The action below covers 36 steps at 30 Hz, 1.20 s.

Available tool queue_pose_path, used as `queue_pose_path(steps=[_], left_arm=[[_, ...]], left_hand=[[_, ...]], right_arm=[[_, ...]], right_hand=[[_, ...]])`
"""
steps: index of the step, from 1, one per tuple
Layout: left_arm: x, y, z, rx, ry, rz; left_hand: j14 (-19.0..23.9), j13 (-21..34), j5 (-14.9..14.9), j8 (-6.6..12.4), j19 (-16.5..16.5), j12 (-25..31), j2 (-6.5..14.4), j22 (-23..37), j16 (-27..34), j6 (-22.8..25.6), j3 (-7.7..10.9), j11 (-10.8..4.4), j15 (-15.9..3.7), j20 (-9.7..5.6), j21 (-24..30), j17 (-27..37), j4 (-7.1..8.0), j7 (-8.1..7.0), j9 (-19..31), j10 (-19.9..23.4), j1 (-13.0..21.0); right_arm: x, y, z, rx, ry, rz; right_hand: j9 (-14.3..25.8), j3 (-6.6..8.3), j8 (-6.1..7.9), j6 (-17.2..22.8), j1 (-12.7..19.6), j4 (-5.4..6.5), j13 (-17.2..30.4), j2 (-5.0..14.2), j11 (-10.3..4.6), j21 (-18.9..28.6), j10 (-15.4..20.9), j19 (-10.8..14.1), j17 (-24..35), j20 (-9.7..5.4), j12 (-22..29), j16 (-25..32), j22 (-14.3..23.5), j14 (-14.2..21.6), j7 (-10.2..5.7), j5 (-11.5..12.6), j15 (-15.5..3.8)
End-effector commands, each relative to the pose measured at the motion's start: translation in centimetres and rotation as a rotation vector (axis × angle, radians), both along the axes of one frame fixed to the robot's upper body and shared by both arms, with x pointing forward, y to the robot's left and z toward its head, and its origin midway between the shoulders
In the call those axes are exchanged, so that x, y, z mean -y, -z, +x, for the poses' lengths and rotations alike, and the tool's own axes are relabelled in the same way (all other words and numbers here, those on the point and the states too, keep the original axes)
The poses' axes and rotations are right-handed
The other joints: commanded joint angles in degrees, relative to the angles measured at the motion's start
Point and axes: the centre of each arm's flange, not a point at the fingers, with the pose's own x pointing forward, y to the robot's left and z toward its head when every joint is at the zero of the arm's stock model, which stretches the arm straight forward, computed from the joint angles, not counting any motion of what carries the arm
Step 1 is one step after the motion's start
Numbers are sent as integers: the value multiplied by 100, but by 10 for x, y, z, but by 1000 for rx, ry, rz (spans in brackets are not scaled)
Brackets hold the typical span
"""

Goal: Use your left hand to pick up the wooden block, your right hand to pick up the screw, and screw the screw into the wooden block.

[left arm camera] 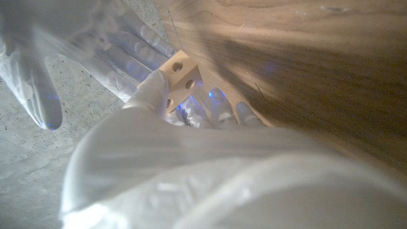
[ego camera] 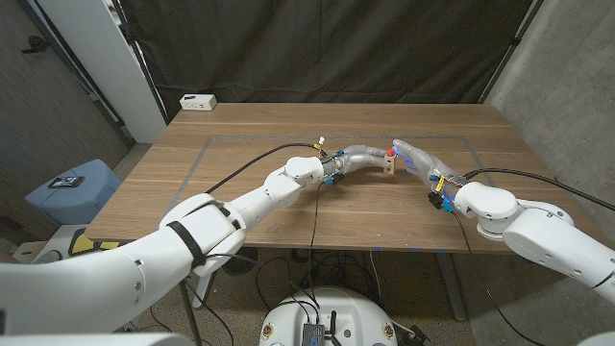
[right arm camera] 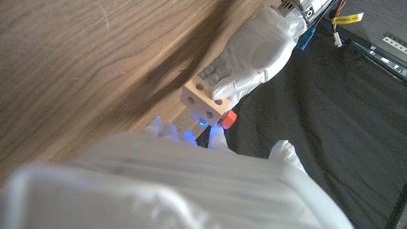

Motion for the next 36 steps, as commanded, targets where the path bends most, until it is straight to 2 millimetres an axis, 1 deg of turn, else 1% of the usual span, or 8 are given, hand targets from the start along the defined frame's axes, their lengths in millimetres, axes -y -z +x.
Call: queue_pose_path(steps=[1,36], left_arm=[[1,1,1,-3,-1,0],[1,4,1,-13,0,1]], left_hand=[[61,15,37,25,25,43,44,20,24,66,20,2,-333,6,29,12,34,15,24,36,3],[65,16,37,26,26,44,45,20,26,72,22,-7,-329,4,29,13,33,12,24,39,2]], right_arm=[[-1,1,0,-1,-2,-3],[-4,7,-10,-1,2,5]], right_hand=[[6,37,27,-2,-54,-2,21,13,26,36,-1006,20,12,14,-1,34,19,-1139,-21,37,27],[6,44,38,22,-49,-2,21,22,25,37,-996,23,12,15,4,37,18,-1129,-34,39,23]])
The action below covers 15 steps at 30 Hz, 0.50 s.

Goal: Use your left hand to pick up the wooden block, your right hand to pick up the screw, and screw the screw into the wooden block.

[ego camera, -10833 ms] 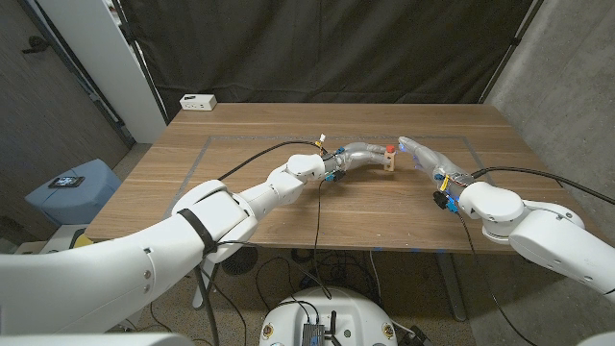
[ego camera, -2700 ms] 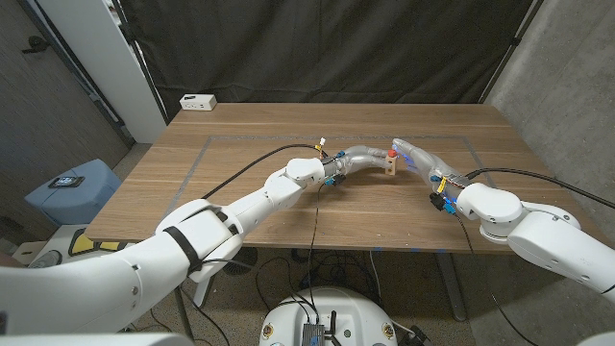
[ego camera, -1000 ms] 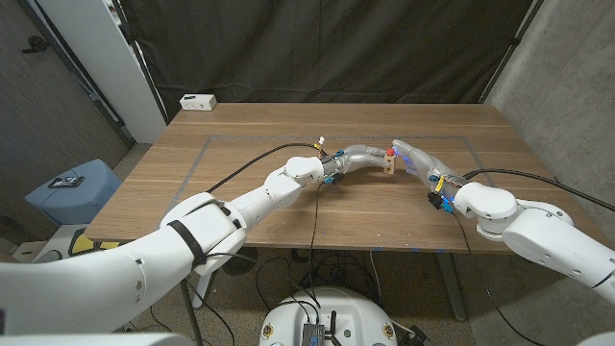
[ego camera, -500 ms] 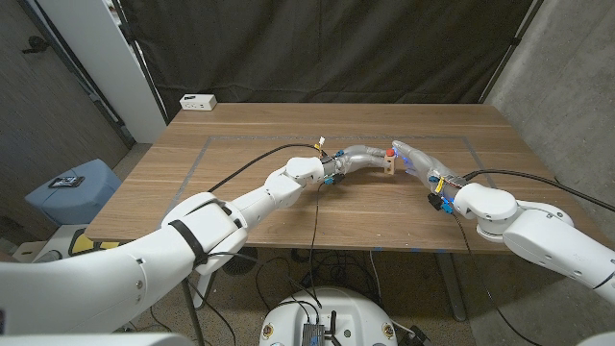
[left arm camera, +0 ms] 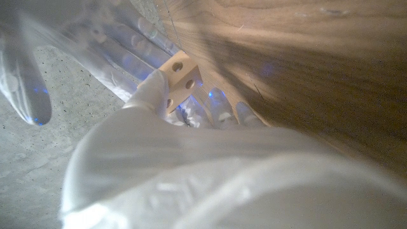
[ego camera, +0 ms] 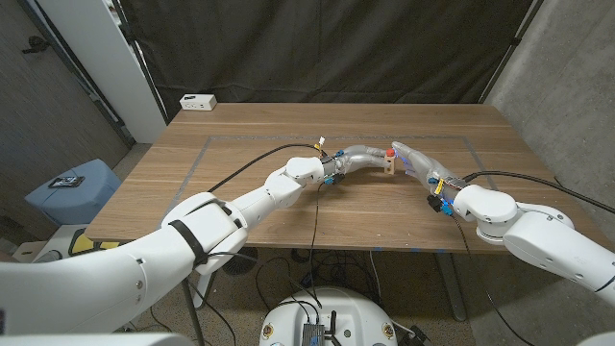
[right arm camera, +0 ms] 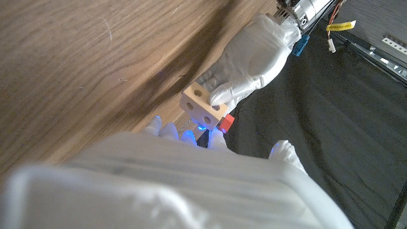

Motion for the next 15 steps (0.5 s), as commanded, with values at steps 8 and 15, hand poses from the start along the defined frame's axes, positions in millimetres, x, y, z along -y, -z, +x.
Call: queue_pose_path(steps=[8,15], left_arm=[[0,3,-2,-5,5,2],[0,3,-3,-2,5,3]], left_hand=[[64,13,39,27,26,41,49,20,27,75,10,5,-331,1,29,13,33,10,20,47,2],[69,13,40,24,27,36,50,20,27,70,14,3,-332,4,29,11,29,11,20,37,5]], right_arm=[[-2,3,-10,3,5,-5],[-4,3,-15,4,2,-16]], right_hand=[[7,46,39,25,-48,-2,22,24,24,37,-991,23,11,15,5,37,18,-1126,-40,40,20],[7,47,39,26,-47,-3,22,24,23,37,-987,24,10,19,7,39,18,-1120,-41,40,22]])
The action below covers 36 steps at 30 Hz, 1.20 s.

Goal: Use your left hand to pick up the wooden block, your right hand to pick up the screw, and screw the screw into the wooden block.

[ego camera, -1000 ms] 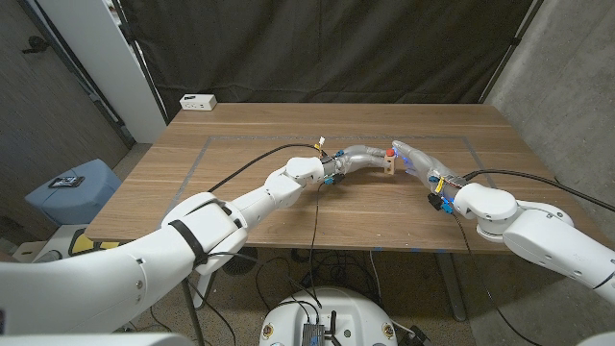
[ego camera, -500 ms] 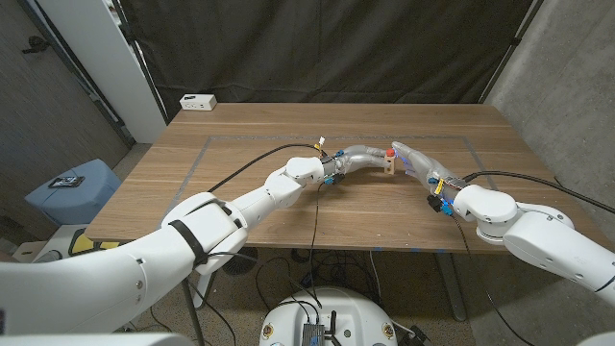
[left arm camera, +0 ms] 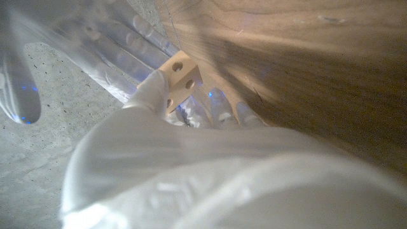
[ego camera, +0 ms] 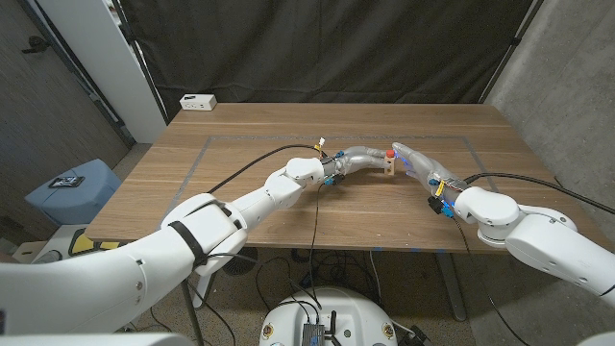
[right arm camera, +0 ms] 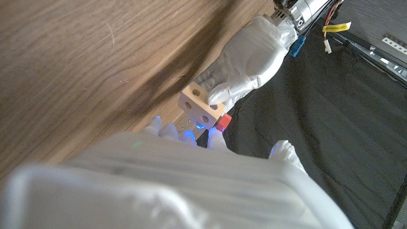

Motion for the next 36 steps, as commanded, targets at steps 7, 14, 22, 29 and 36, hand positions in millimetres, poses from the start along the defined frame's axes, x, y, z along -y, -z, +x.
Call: queue_pose_path(steps=[7,14,22,29,36], left_arm=[[1,2,-3,0,7,4],[0,2,-3,4,7,1],[0,2,-3,3,7,-6],[-2,2,-2,2,4,-9],[-1,2,0,-4,9,-8]], left_hand=[[64,16,40,28,27,43,67,20,28,73,10,6,-323,-1,29,15,39,22,24,38,-19],[71,16,40,27,26,45,63,20,29,72,12,10,-331,3,29,13,34,15,24,41,-16],[70,16,41,27,26,45,67,20,27,74,14,7,-337,6,29,12,40,3,24,42,-23],[72,16,42,29,31,46,69,20,26,79,17,2,-344,6,31,11,40,6,24,45,-23],[72,16,42,29,30,45,67,20,24,77,19,8,-327,6,30,9,41,17,24,43,-27]], right_arm=[[-5,3,-12,0,-1,-18],[-8,5,-15,-2,-6,-17],[-12,6,-16,-5,-10,-12],[-16,6,-18,-12,-18,-17],[-21,9,-21,-21,-23,-9]], right_hand=[[9,48,43,30,-46,-3,21,25,24,37,-977,25,10,23,10,39,18,-1119,-45,40,18],[9,49,44,34,-46,-3,21,25,25,38,-968,28,10,27,13,39,18,-1117,-43,40,21],[9,50,46,44,-45,-3,22,25,31,42,-961,38,10,18,14,38,18,-1118,-49,40,22],[9,52,48,52,-43,-3,22,27,31,46,-951,52,9,4,17,37,18,-1119,-50,40,19],[9,54,49,59,-41,-4,22,29,34,47,-946,56,9,3,17,40,19,-1111,-48,41,20]])
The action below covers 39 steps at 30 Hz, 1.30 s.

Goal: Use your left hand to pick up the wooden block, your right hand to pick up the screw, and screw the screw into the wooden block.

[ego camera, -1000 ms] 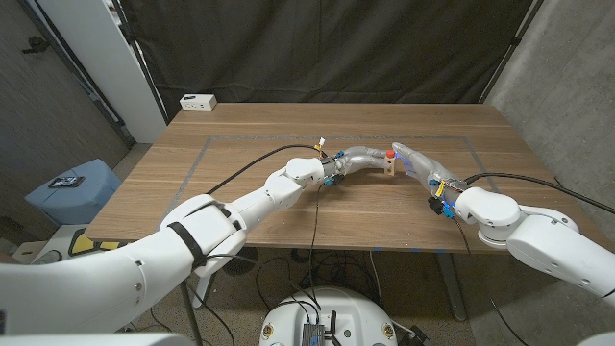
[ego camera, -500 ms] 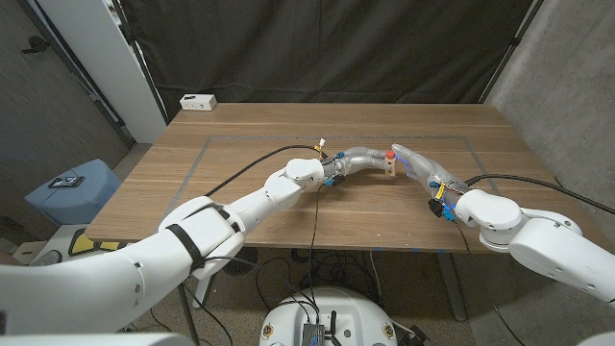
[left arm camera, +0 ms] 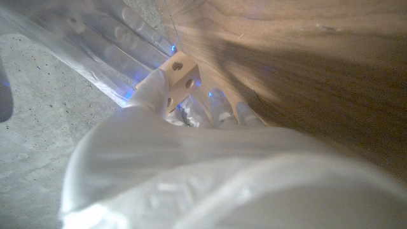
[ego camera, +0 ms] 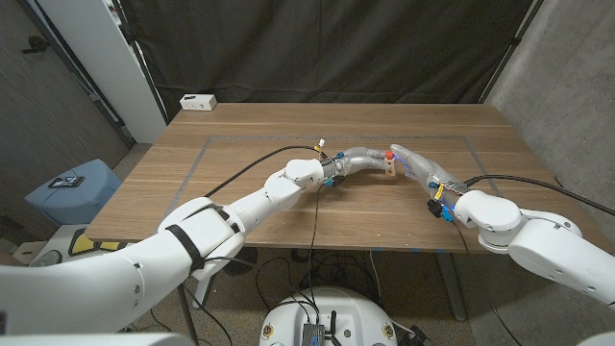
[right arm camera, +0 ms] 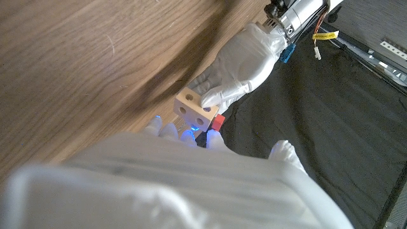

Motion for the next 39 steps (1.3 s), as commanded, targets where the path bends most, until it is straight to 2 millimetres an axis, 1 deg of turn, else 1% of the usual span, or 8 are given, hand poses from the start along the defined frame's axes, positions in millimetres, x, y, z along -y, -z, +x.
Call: queue_pose_path(steps=[1,4,9,24,39], left_arm=[[0,-3,1,2,11,-6],[1,-2,1,2,13,-5],[0,-1,0,1,13,-6],[0,1,-3,2,19,-4],[0,-1,-7,10,20,4]], left_hand=[[39,17,56,50,28,21,49,20,24,50,23,8,-358,8,30,10,29,7,15,47,-11],[41,17,56,53,30,21,49,20,24,57,22,3,-358,6,30,10,30,24,15,49,-13],[42,17,56,54,29,21,49,20,26,60,22,8,-364,11,30,10,29,4,15,49,-13],[41,18,57,47,30,19,45,21,16,46,27,17,-356,6,31,3,37,11,15,43,-33],[43,18,57,48,31,22,47,21,21,49,26,12,-362,12,31,7,30,8,15,52,-29]], right_arm=[[-12,5,-6,-13,-21,6],[-13,5,-8,-15,-18,9],[-14,6,-10,-14,-19,8],[-14,6,-19,-9,-8,-1],[1,3,-33,10,47,-3]], right_hand=[[20,55,44,27,-41,-4,22,29,35,46,-950,33,9,29,15,40,18,-1110,-15,41,20],[20,55,45,30,-41,-4,22,28,37,46,-945,34,9,28,17,39,18,-1111,-18,41,21],[20,55,44,32,-41,-4,22,28,37,46,-946,35,9,30,15,38,18,-1113,-24,40,20],[20,58,43,36,-38,-6,22,28,39,44,-947,36,9,39,13,37,19,-1113,-32,40,21],[20,61,41,36,-34,-8,22,29,36,42,-948,36,8,50,10,35,19,-1115,-25,40,24]])
